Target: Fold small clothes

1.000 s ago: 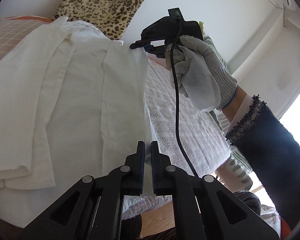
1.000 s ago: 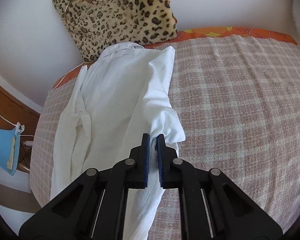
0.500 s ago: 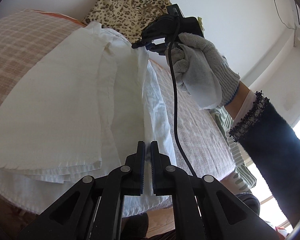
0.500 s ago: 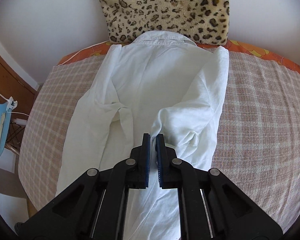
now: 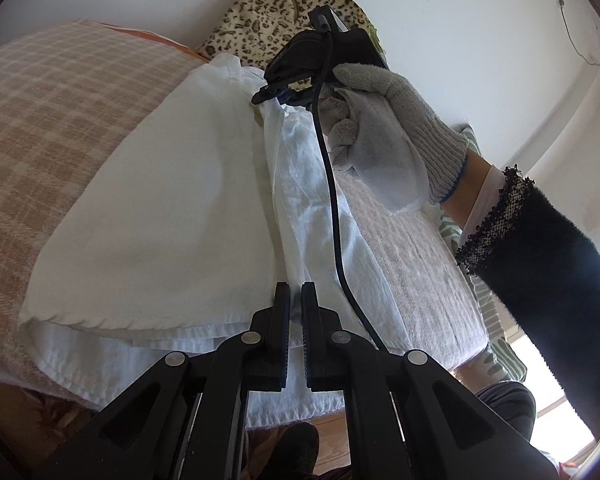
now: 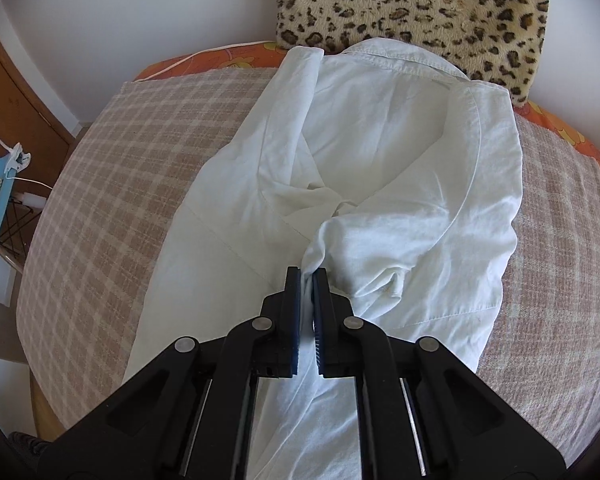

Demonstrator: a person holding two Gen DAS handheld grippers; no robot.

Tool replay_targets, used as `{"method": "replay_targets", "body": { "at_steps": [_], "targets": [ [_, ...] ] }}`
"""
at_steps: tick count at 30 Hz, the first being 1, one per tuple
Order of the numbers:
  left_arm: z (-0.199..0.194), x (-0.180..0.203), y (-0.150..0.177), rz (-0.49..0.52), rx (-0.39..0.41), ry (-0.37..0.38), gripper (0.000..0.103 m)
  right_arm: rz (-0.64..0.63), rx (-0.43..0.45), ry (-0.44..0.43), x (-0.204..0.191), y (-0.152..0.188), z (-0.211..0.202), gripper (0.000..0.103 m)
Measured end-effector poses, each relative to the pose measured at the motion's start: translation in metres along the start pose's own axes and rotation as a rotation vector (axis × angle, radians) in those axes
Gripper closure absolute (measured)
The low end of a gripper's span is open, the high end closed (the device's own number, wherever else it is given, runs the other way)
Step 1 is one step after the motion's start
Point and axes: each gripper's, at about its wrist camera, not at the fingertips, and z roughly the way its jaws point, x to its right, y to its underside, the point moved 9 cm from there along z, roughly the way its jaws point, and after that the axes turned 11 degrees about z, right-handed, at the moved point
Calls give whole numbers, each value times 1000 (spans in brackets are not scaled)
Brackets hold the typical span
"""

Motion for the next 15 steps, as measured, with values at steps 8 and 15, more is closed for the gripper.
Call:
{"method": "replay_targets", "body": {
  "at_steps": [8, 15],
  "targets": [
    [4, -4, 5, 5, -20, -15, 99, -26, -1, -72, -4, 2, -9, 80],
    [-1, -6, 7, 12, -56, -32, 99, 179, 181, -249, 66, -13, -78, 61]
  ]
}}
